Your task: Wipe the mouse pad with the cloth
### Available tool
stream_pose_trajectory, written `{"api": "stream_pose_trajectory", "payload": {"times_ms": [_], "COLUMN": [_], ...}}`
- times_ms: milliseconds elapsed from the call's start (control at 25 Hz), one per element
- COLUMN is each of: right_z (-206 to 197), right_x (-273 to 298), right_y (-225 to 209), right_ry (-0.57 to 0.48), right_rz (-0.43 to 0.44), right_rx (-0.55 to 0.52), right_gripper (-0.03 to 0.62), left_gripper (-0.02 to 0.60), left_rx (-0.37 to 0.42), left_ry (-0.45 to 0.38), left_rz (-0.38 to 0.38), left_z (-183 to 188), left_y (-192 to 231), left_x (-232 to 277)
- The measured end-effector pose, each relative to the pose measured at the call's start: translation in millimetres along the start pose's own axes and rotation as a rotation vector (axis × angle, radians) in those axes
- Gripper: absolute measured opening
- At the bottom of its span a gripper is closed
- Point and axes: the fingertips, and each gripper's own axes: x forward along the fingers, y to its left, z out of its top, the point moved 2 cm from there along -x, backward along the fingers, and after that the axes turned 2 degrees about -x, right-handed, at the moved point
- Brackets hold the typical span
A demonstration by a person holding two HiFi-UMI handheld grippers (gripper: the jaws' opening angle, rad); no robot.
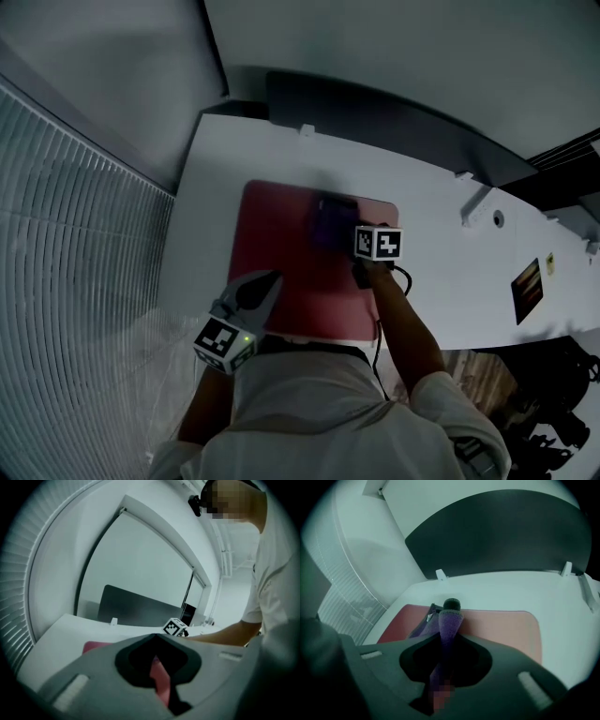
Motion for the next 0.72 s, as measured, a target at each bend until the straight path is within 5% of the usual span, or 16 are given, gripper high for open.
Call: {"api": "stream_pose_trajectory", "payload": {"times_ms": [400,720], "right_z": [-31,-72], "right_x": [-80,-130], "right_y": [-122,-170], "right_ry": [-0.044,-0.096], "right_rz": [-0.161,-0.229], "right_rx": [0.077,0.136], "right_gripper": [0.051,0.051], "left_gripper": [0.0,0.0], "left_rx": [0.026,0.062], "left_ry": [-0.01,-0.024], "left_rz": [-0.022,-0.006], "left_z": [-4,-4], "left_y": [-76,-112], "left_x": [34,38]}}
